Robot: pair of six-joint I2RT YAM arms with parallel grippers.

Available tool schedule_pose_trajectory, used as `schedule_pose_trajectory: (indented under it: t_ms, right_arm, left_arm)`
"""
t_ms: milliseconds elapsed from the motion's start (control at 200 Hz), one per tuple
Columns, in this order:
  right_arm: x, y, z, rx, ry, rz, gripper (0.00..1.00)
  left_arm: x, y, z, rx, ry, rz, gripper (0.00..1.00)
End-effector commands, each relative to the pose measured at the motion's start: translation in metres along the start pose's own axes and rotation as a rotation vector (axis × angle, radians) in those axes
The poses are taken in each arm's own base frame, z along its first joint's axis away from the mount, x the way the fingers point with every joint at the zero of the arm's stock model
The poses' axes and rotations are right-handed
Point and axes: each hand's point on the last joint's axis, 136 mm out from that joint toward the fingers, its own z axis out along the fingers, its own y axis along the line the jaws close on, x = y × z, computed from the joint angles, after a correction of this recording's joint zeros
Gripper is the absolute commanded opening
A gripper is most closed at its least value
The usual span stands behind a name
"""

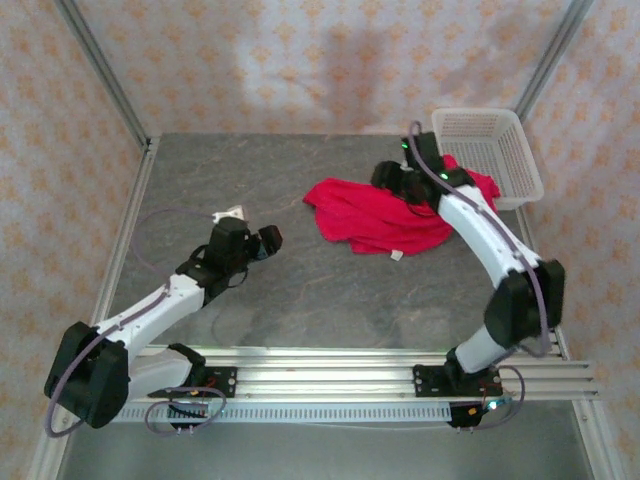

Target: Fold the inside-out t-shirt

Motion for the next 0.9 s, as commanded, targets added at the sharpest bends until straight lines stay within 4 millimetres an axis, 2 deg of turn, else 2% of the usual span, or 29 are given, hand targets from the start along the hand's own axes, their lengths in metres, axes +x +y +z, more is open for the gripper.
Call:
schedule_pose_trajectory:
  t_ms: [0,110,175,265,315,440,480,676,726,891]
  right_arm:
    - [-0.005,-0.054,-0.007,0.084,-0.11,0.062,0.67]
    - [0.006,-0.09,-0.014,0.109,-0.16,0.112,0.67]
    - [0.014,-0.101,-0.017,0.113,-0.201,0.109,0.67]
    - [0.025,-0.108,-0.017,0.088,-0.241,0.091,0.67]
    - [0.029,-0.107,-0.023,0.055,-0.279,0.087,0.67]
    - [0.042,-0.113,-0.025,0.02,-0.319,0.088,0.67]
    - [0.044,-0.114,-0.024,0.014,-0.321,0.107,0.7]
    - [0.045,-0.118,-0.02,0.031,-0.317,0.138,0.7]
    - [0.045,-0.122,-0.02,0.052,-0.316,0.142,0.7]
    - [0.043,-0.136,-0.027,0.127,-0.335,0.158,0.7]
  left_arm:
    - [0.021,-0.025,0.007,0.05,0.022,-0.025,0.77]
    - [0.043,-0.052,0.022,0.073,0.069,-0.008,0.76]
    - [0.054,-0.068,0.034,0.075,0.106,0.008,0.74]
    - [0.064,-0.088,0.053,0.071,0.147,0.026,0.71]
    - [0.069,-0.097,0.064,0.066,0.164,0.03,0.7]
    - [0.065,-0.116,0.089,0.047,0.173,0.021,0.67]
    - [0.065,-0.119,0.098,0.028,0.178,0.025,0.66]
    - [0.066,-0.129,0.133,-0.039,0.2,0.047,0.63]
    - [0.074,-0.124,0.146,-0.071,0.218,0.058,0.63]
    - [0.078,-0.119,0.165,-0.134,0.232,0.084,0.63]
